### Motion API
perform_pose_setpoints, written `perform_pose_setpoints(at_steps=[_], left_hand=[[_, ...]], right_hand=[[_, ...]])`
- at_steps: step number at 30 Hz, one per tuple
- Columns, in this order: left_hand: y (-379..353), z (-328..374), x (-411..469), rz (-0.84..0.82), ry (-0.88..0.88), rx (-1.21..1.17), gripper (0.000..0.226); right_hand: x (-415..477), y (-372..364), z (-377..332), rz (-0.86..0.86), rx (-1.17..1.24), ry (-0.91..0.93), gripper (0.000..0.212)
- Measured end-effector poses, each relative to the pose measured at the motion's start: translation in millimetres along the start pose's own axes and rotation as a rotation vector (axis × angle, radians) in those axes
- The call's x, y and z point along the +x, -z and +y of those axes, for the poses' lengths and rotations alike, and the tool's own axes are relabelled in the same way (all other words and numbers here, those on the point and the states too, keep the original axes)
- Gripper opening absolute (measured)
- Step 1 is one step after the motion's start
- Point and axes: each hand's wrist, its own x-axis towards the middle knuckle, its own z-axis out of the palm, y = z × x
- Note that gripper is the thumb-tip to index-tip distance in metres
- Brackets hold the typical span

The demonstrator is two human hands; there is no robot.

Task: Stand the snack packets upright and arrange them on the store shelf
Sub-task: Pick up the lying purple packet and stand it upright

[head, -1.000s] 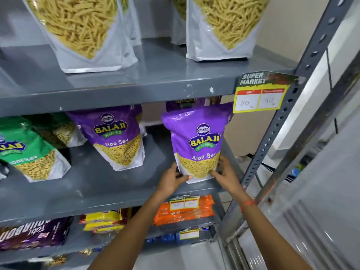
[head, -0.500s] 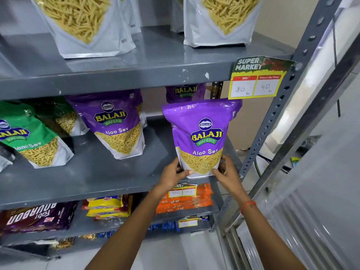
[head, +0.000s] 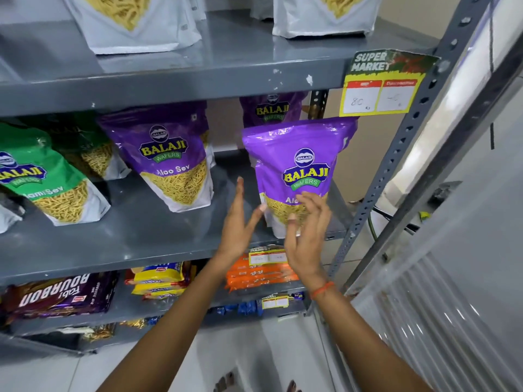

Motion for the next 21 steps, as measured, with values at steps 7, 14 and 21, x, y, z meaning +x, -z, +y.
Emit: perform_pose_setpoints(at_steps=[7,14,21], left_hand=[[92,-31,14,0.444,-0.103,0.000,0.077],[176,-118,70,0.251,0.264,-0.130,0.106],[195,-135,75,-0.160,0.300,-0.275,0.061]], right_hand=[[2,-110,-50,-0.178,0.090,0.106,0.031],[39,-201,-24,-0.591,0.159,-0.561,0.081],[23,-211,13,-0.725,0.183,-0.693,0.055]])
